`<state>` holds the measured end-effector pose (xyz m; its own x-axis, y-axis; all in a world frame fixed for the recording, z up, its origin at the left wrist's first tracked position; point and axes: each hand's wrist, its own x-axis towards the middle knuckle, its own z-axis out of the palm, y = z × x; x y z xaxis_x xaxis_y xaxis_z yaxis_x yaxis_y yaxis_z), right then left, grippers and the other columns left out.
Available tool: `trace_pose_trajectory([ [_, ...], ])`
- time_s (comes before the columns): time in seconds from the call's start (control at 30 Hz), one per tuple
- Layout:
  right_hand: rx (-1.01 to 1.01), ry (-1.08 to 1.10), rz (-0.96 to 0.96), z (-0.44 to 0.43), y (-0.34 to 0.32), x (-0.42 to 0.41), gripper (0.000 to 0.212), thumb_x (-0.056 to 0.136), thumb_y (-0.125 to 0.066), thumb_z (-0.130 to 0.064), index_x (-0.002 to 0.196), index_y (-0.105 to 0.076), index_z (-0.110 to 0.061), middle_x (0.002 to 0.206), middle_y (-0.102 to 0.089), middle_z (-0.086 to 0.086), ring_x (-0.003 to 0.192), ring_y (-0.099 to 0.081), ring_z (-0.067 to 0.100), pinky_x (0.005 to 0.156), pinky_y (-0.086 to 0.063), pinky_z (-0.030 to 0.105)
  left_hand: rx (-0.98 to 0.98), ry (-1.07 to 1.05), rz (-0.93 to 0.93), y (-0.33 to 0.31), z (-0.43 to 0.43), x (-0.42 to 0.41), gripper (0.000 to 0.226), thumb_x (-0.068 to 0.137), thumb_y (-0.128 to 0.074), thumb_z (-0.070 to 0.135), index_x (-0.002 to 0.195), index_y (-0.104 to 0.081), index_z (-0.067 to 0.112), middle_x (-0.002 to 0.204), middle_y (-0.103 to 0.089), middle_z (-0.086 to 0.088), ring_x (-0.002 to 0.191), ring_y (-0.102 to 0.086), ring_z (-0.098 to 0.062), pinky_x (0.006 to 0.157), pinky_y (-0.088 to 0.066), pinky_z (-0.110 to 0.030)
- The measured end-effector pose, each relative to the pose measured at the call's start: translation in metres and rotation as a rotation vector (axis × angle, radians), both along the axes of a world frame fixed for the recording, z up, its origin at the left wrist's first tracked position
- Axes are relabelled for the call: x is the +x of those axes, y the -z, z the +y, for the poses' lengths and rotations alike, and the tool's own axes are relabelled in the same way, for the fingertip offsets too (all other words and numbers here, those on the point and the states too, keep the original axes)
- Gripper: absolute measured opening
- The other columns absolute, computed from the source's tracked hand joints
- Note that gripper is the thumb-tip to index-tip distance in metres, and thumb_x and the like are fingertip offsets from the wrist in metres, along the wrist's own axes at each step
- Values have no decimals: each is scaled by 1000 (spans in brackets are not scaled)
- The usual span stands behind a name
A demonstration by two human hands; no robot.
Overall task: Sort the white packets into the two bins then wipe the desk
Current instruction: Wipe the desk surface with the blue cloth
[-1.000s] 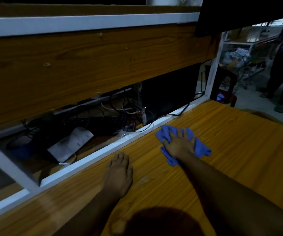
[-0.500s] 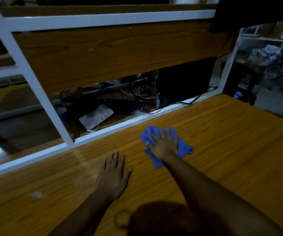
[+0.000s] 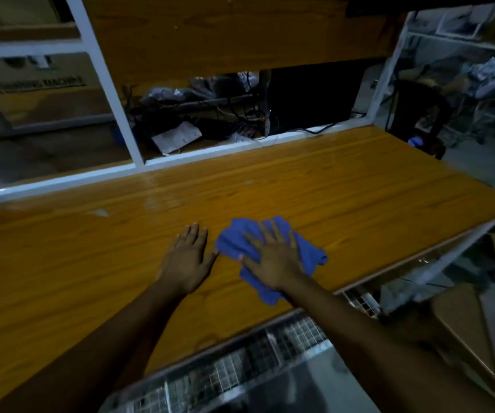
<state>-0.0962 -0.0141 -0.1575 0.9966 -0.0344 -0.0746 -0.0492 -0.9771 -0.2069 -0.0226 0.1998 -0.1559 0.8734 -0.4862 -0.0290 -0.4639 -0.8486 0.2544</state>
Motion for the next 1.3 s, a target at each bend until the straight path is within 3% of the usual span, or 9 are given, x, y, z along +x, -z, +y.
trace_pose_trajectory([
  [0.13,17,-234,-28,-16,-4,-60,84,76,-2,-85,149,-12,-46,162,8,-10,148,15,16,118,8,48,-66,-58,1,-1,15,-48,77,93,-15,66,154,-14,18,163,-4,-6,150,0,-22,121,-8,-41],
  [0.33,-41,357,-38,-5,-4,-91,69,92,-23,-70,152,-10,-38,163,2,0,149,10,26,116,-2,59,-54,-144,-5,1,58,-101,70,97,-13,60,154,-14,20,163,-2,-2,150,4,-19,121,-3,-45],
  [0.43,-7,150,-56,75,3,-96,74,87,-8,-74,150,-22,-38,161,-12,5,149,-6,32,113,0,63,-17,-260,-19,2,85,-106,70,97,-12,61,154,-12,21,163,0,-2,150,5,-20,120,1,-50],
  [0.53,-38,-120,-108,116,6,-92,73,88,-7,-74,143,-39,-38,157,-28,2,144,-27,31,111,-14,62,-5,-309,1,4,109,-96,78,92,-8,67,155,-8,20,163,2,-1,150,6,-19,120,0,-50],
  [0.67,4,-118,-34,95,3,-46,105,59,18,-90,150,-5,-44,155,21,-9,147,18,23,115,3,58,39,-298,0,4,138,-69,84,87,-3,74,155,-1,24,162,8,0,149,10,-18,120,0,-47],
  [0.8,-1,193,-10,112,-2,-5,82,82,-12,-81,152,-5,-38,162,11,1,148,15,29,114,5,62,68,-275,26,5,148,-35,85,84,-2,76,154,6,29,161,15,3,148,15,-15,120,4,-45],
  [0.97,-17,-165,-16,127,-3,44,96,65,5,-89,150,-6,-46,156,21,-13,148,16,19,117,5,56,7,-298,4,5,147,27,106,69,13,86,154,0,26,161,11,2,149,11,-16,120,3,-44],
  [1.13,20,332,-60,104,1,121,77,88,-22,-75,152,-8,-36,162,7,1,148,9,29,115,3,61,22,-362,6,9,148,91,86,86,-6,75,154,1,24,162,12,-1,149,12,-19,119,5,-47],
  [1.3,20,301,-3,101,-1,218,75,90,-21,-72,153,-2,-35,162,13,4,147,12,33,113,2,64,57,-483,-12,5,170,180,84,89,-8,73,155,-1,21,162,8,-3,149,8,-22,119,2,-49],
])
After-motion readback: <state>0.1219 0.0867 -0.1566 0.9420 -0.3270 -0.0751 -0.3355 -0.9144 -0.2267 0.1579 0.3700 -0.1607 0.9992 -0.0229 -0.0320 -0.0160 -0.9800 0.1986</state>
